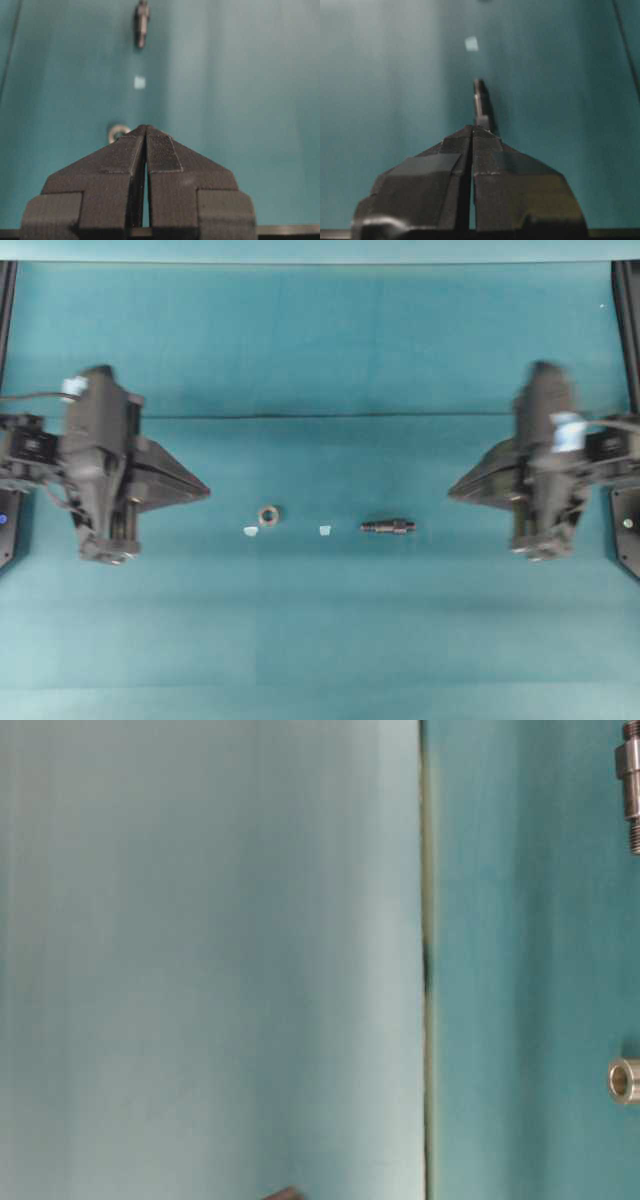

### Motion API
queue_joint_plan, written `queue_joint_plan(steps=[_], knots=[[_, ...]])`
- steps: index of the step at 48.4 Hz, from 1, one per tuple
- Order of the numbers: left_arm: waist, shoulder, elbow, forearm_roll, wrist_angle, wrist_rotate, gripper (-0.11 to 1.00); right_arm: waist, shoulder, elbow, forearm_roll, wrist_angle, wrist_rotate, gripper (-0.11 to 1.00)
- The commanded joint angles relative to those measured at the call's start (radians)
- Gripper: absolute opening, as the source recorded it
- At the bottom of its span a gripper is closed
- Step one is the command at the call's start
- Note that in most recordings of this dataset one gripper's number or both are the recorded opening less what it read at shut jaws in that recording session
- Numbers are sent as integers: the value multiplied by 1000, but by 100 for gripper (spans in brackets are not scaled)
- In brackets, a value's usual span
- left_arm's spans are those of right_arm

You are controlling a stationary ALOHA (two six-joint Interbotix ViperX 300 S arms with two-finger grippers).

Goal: Insert the washer onto the shaft with both hands.
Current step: 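Move both grippers inward over the silver washer and the threaded shaft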

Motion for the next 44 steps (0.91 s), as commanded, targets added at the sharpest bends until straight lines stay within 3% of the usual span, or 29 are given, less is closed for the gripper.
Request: queue_joint_plan(steps=[1, 19, 27, 44], knots=[[5, 38, -51, 6, 26, 3, 2, -3, 49, -55, -17, 37, 3, -10], [8, 305, -216, 9, 213, 14, 2, -2, 238, -166, -35, 121, -9, -10], [11, 402, -285, 9, 261, 52, 2, -3, 296, -202, -35, 149, -29, -10], [46, 466, -319, 11, 270, 133, 2, -2, 383, -239, -35, 179, -104, -10]])
